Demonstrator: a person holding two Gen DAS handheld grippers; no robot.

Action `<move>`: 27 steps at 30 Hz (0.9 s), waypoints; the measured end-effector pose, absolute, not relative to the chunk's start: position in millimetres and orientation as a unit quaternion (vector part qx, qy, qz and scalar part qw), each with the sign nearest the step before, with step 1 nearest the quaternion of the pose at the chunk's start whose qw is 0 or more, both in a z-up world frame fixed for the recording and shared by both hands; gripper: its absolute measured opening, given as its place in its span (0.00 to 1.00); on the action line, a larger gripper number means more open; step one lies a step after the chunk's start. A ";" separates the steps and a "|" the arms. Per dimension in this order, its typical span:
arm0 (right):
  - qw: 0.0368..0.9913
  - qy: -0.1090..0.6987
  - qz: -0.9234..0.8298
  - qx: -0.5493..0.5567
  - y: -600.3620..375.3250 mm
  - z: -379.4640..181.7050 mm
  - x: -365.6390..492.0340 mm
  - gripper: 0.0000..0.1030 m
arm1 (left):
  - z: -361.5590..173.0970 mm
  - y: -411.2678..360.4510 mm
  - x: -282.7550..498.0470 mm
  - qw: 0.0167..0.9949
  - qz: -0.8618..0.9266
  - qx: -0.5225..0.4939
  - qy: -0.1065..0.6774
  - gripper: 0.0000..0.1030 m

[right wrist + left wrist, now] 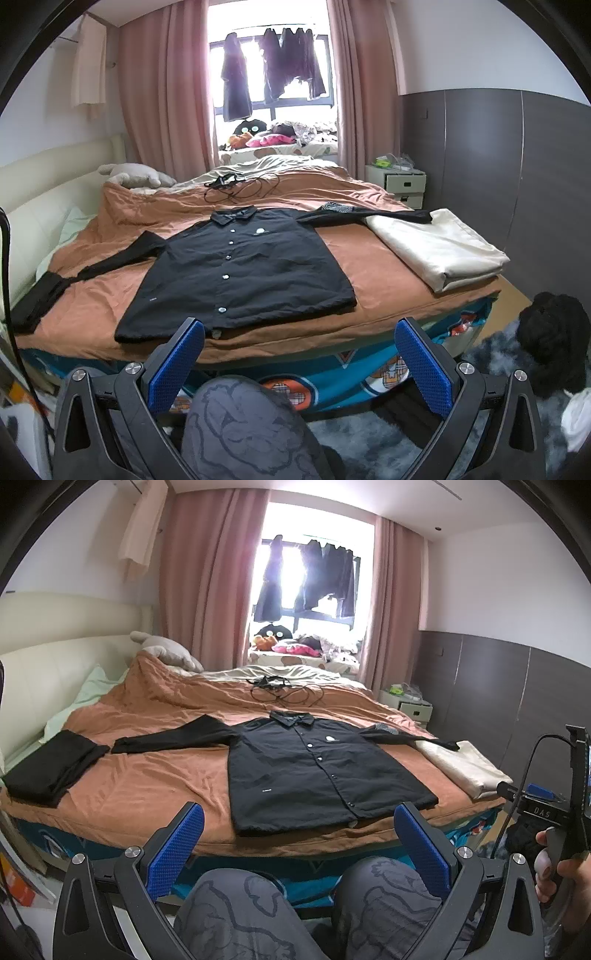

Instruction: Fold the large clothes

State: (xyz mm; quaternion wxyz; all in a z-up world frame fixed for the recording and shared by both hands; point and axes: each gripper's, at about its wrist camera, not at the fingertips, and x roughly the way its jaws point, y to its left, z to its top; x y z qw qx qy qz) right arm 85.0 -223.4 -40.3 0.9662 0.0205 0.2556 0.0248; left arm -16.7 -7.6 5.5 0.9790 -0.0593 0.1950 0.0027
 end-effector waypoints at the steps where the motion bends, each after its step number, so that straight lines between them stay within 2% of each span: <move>1: 0.967 0.255 0.026 0.021 -223.1 -40.0 84.3 1.00 | 5.3 -7.1 -17.5 0.979 0.003 -0.060 0.196 1.00; 15: 0.969 0.243 0.038 0.018 -197.0 -17.5 100.2 1.00 | 13.8 16.1 -24.6 0.979 0.022 -0.068 0.193 1.00; 27: 0.964 0.248 0.092 0.010 -145.4 -24.1 159.8 1.00 | 13.7 51.3 4.5 0.973 0.068 -0.092 0.199 1.00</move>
